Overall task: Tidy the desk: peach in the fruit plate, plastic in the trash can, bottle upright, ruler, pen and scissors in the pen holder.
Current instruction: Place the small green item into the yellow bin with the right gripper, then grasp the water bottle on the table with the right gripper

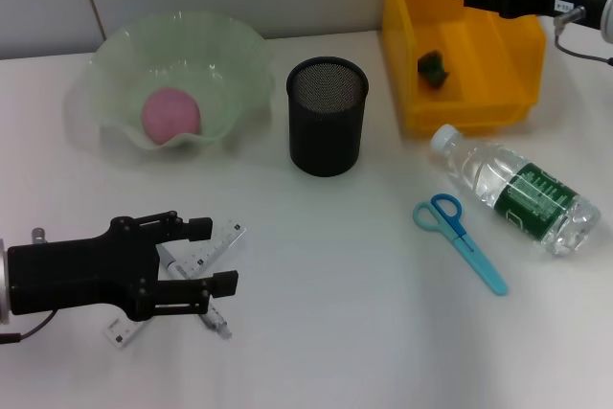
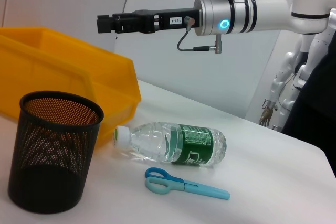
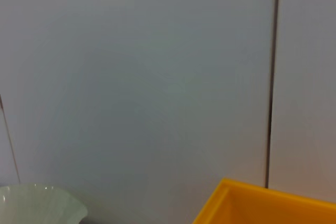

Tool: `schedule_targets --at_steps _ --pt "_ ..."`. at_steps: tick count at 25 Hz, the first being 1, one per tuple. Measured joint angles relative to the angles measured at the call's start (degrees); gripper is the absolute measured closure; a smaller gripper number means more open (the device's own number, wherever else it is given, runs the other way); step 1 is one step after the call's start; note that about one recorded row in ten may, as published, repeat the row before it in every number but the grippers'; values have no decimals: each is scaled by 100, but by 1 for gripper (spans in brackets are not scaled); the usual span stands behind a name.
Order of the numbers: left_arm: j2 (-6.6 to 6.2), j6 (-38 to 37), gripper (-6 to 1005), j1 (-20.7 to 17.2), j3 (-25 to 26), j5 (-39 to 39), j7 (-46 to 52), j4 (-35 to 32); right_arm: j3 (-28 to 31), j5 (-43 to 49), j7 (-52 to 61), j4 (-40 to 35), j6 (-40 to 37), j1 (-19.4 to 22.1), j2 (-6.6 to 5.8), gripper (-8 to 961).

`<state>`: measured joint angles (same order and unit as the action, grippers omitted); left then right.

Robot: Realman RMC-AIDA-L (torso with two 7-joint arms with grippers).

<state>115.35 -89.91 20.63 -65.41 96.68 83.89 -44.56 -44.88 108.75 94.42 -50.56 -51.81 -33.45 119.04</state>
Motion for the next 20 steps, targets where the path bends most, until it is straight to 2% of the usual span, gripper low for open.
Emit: schedule_targets --at_steps 4,8,12,20 --pt "-2 -7 152 1 3 -1 10 -2 5 -108 123 -449 -811 216 15 257" --pt "-3 -16 152 3 3 -1 27 -6 11 4 862 -1222 -2220 444 -71 167" --pt "-4 -22 152 3 2 -1 29 -7 27 648 1705 -2136 -3264 494 -99 166" --pt "0 -47 152 3 2 0 32 -9 6 2138 3121 -3322 -4163 397 -80 167"
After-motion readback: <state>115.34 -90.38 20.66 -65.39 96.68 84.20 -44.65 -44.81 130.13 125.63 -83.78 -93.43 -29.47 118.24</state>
